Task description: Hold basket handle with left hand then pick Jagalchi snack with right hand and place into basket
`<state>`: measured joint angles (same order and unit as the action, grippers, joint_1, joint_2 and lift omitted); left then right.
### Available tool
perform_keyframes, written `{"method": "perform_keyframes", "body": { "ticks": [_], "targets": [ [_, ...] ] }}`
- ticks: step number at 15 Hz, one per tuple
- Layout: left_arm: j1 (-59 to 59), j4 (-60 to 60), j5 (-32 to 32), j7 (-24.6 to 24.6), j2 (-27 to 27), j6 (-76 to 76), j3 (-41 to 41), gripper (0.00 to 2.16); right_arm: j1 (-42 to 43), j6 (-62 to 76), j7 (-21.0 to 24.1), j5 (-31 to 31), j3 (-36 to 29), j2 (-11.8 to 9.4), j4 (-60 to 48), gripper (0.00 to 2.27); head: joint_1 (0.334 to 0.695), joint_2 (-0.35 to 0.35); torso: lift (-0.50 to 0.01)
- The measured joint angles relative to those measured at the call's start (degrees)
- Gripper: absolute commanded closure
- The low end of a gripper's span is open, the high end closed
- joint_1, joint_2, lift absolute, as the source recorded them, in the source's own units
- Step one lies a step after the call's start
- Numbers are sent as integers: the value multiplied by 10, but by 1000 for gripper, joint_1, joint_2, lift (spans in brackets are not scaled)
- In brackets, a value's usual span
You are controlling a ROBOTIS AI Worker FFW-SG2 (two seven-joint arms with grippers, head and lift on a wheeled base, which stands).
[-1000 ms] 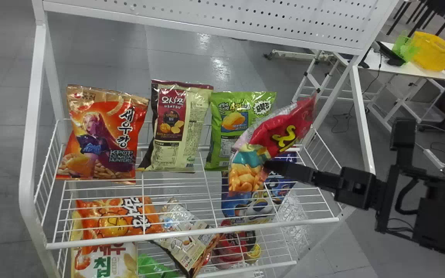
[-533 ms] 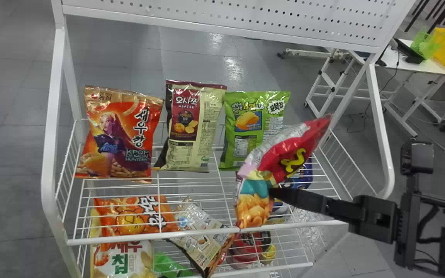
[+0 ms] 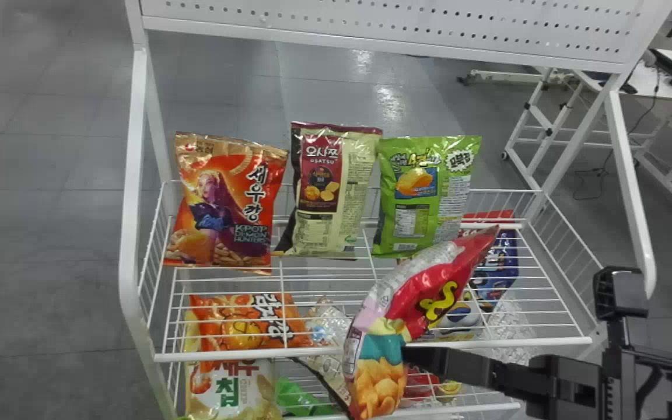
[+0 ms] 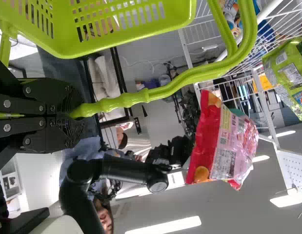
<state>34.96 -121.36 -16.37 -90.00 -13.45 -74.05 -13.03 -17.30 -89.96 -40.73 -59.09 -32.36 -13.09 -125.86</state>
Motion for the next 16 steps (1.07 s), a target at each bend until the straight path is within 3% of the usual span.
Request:
{"method": "perform_keyframes", "body": {
  "ticks": [13, 14, 16],
  "targets": [
    [-2, -20, -10, 0, 5, -10, -3, 2148, -18, 0, -16, 126, 206, 14, 61, 2226, 695, 127, -8],
    [-2, -22, -11, 0, 5, -11, -3, 2148, -18, 0, -16, 141, 224, 14, 65, 2121, 695, 164, -8],
    [-2, -22, -12, 0, 5, -11, -3, 2148, -18, 0, -16, 168, 253, 14, 68, 1646, 695, 201, -8]
  ]
}}
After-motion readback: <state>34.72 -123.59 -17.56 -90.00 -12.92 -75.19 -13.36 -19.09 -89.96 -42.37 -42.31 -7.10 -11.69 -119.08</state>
